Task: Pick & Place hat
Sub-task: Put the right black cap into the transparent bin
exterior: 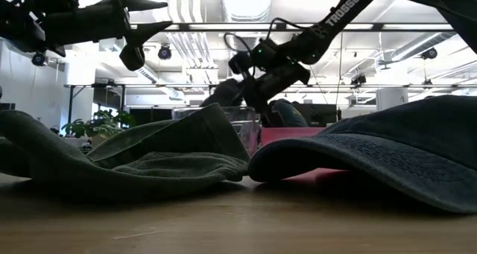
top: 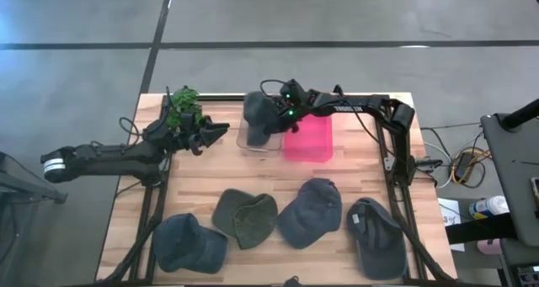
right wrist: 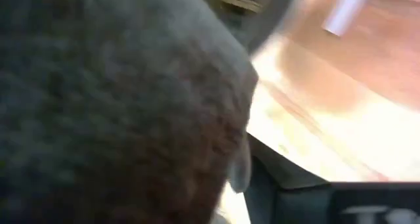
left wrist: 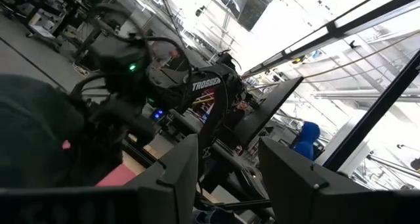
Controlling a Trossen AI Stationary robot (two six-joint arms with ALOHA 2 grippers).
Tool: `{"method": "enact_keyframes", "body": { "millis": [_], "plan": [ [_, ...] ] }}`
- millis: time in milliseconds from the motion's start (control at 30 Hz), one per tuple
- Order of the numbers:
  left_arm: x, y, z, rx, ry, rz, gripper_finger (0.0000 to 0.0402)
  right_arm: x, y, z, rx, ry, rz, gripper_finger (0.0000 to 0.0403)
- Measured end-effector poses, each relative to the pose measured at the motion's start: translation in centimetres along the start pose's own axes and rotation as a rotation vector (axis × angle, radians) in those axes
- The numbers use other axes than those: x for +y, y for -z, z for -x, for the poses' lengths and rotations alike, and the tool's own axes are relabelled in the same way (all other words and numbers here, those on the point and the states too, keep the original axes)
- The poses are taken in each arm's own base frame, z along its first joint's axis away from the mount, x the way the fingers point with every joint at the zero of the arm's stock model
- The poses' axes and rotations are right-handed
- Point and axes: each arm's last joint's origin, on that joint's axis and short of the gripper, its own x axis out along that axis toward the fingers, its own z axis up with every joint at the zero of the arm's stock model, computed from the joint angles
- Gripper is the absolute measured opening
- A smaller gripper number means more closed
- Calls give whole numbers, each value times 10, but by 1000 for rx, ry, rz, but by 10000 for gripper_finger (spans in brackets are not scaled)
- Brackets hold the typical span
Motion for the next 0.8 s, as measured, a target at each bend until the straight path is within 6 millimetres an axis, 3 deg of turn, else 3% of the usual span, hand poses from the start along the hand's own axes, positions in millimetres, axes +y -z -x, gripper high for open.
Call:
{"method": "enact_keyframes", "body": {
  "millis": [267, 800],
  "plan": [
    [0, 0, 0, 0, 1, 1, 154, 6, -1, 9, -4, 157, -69, 134],
    [0, 0, 0, 14, 15, 2, 154, 39, 3, 46, 12, 556, 38, 130]
  ]
}}
